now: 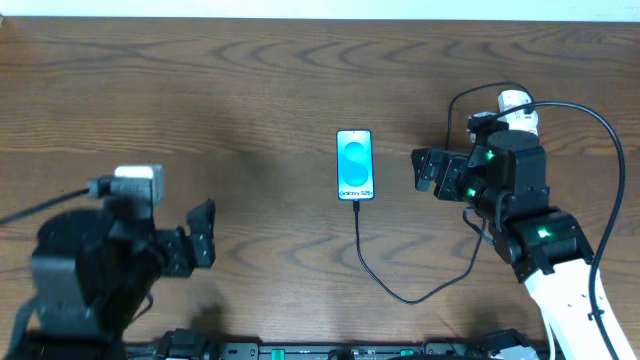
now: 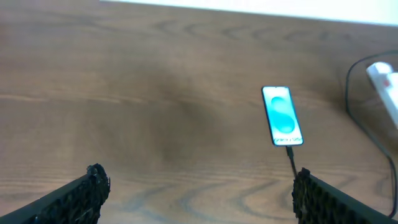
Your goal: Plug charger to phone and switch on socket
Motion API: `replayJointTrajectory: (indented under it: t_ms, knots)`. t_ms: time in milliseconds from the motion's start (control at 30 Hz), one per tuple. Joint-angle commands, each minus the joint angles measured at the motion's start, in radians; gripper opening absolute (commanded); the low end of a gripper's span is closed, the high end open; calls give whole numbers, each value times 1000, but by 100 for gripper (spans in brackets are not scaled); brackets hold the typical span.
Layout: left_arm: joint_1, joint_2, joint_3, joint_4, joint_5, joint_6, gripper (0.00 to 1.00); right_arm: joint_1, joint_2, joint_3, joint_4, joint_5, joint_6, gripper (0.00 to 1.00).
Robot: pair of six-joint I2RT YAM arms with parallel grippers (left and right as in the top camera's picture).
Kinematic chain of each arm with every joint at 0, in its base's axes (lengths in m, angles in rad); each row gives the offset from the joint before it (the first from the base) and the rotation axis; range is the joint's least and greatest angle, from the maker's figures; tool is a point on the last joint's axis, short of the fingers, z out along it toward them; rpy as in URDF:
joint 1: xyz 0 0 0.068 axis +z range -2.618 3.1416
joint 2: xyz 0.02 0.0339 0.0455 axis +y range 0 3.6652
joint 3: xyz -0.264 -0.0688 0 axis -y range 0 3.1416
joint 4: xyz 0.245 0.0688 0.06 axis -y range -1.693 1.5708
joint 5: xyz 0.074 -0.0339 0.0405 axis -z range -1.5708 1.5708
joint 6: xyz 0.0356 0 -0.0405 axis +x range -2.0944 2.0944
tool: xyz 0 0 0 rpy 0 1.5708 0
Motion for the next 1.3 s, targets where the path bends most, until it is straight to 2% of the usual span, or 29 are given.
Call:
replayJointTrajectory:
  t_ms: [0, 267, 467, 767, 1100, 1267]
  knots:
    - [1, -82, -6, -2, -17, 10, 96, -8, 26, 13, 13, 25, 5, 99]
    - [61, -234, -6, -2, -17, 10, 96, -8, 69, 13, 24, 25, 5, 99]
    - [114, -340, -6, -2, -17, 10, 96, -8, 93, 13, 27, 26, 5, 93]
    - [116, -480, -6, -3, -17, 10, 96, -8, 123, 13, 32, 45, 5, 64]
    - [116, -560, -5, -22, -17, 10, 96, -8, 126, 13, 32, 74, 5, 62]
    - [116, -594, -6, -125, -17, 10, 96, -8, 126, 13, 35, 74, 5, 64]
